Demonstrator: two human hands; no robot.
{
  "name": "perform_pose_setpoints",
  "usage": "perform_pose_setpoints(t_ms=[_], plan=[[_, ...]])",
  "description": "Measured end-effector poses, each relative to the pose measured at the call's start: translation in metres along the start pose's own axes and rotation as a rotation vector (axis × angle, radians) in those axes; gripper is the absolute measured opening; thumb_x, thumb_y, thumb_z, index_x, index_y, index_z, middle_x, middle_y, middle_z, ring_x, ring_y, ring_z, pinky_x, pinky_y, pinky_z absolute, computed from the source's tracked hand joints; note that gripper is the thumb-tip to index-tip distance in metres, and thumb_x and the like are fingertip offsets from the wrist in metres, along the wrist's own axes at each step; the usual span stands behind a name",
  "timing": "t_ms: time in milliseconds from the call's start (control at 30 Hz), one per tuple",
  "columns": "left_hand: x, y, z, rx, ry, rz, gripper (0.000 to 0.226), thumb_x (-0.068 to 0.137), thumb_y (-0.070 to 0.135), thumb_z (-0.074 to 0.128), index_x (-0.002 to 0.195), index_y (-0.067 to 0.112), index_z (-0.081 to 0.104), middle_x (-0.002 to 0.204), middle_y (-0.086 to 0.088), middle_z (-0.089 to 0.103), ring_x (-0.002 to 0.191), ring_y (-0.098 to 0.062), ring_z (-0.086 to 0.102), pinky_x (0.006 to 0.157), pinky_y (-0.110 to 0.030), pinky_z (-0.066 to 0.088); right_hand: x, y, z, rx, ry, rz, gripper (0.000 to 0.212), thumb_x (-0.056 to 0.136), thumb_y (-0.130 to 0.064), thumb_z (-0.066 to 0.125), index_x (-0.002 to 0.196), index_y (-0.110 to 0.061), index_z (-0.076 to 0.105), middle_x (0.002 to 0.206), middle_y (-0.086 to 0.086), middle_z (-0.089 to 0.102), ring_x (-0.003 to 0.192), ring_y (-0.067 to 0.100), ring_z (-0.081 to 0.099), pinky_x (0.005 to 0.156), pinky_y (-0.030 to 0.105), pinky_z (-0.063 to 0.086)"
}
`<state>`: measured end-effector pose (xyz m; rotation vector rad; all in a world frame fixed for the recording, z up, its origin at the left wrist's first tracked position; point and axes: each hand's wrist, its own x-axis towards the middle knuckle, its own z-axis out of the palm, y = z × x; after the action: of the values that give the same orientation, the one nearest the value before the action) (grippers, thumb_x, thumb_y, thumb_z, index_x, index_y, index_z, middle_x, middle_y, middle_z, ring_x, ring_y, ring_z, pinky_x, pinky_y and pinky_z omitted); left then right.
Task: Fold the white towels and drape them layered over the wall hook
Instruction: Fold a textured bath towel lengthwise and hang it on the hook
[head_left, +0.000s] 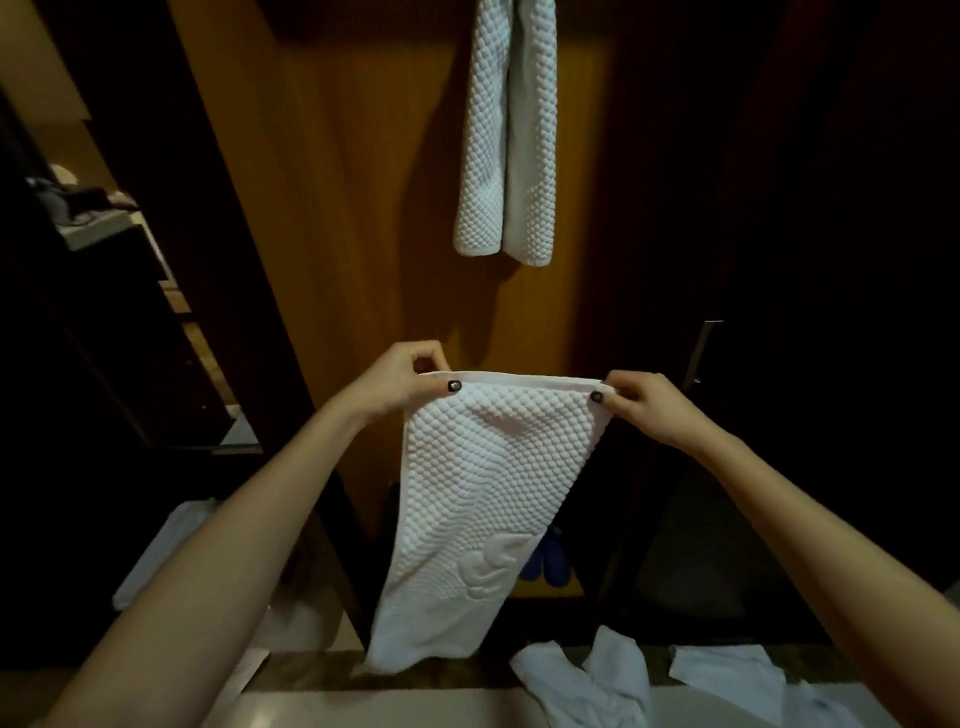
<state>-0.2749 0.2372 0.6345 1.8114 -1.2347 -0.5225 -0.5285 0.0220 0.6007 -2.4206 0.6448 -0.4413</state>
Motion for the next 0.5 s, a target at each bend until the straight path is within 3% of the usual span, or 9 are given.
perform_pose_setpoints(t_ms=[67,133,333,433,500], plan=[[-0.010,-0.008,-0.015,0.031,-0.023,-0.042,0.020,0.080,0.014,0.077,0.068,0.018,0.061,0.088,-0.004,0.072,0.085,-0.006,0.062,0.081,-0.023,0.047,0.009,-0.012,0.005,0.058,0.053,-0.050,0.027,0.098,-0.029,0.056,0.076,-0.014,0.060,0.071,0.000,0.060,0.062,0.007,0.051,0.055,0.019,0.037],[-0.020,-0.016,-0.022,0.044,-0.040,-0.095,0.023,0.079,0.010,0.078,0.067,0.017,0.059,0.092,-0.008,0.072,0.090,-0.011,0.063,0.087,-0.032,0.047,0.016,-0.024,0.007,0.106,0.100,-0.093,0.028,0.097,-0.029,0.058,0.074,-0.013,0.058,0.072,0.006,0.061,0.064,0.008,0.051,0.059,0.027,0.041],[-0.030,-0.023,-0.001,0.126,-0.183,-0.048,0.018,0.079,0.005,0.076,0.076,0.018,0.064,0.080,0.008,0.062,0.076,-0.003,0.055,0.075,-0.021,0.042,0.019,-0.043,-0.006,0.247,0.137,-0.128,0.028,0.097,-0.026,0.058,0.074,-0.011,0.056,0.074,0.011,0.059,0.071,0.017,0.055,0.073,0.052,0.053],[-0.022,-0.020,0.015,0.221,-0.227,-0.002,0.014,0.089,0.008,0.066,0.099,0.016,0.072,0.098,0.009,0.067,0.093,-0.005,0.060,0.084,-0.021,0.044,0.013,-0.044,-0.021,0.231,0.141,-0.147,0.027,0.098,-0.024,0.058,0.074,-0.011,0.056,0.070,0.001,0.057,0.070,0.015,0.056,0.073,0.053,0.053],[-0.014,-0.017,0.028,0.314,-0.223,0.034,0.017,0.095,0.013,0.059,0.106,0.013,0.072,0.100,0.007,0.062,0.093,-0.009,0.057,0.081,-0.024,0.043,0.007,-0.044,-0.032,0.210,0.141,-0.151,0.025,0.098,-0.022,0.057,0.077,-0.009,0.057,0.071,0.002,0.057,0.070,0.015,0.056,0.072,0.052,0.053]])
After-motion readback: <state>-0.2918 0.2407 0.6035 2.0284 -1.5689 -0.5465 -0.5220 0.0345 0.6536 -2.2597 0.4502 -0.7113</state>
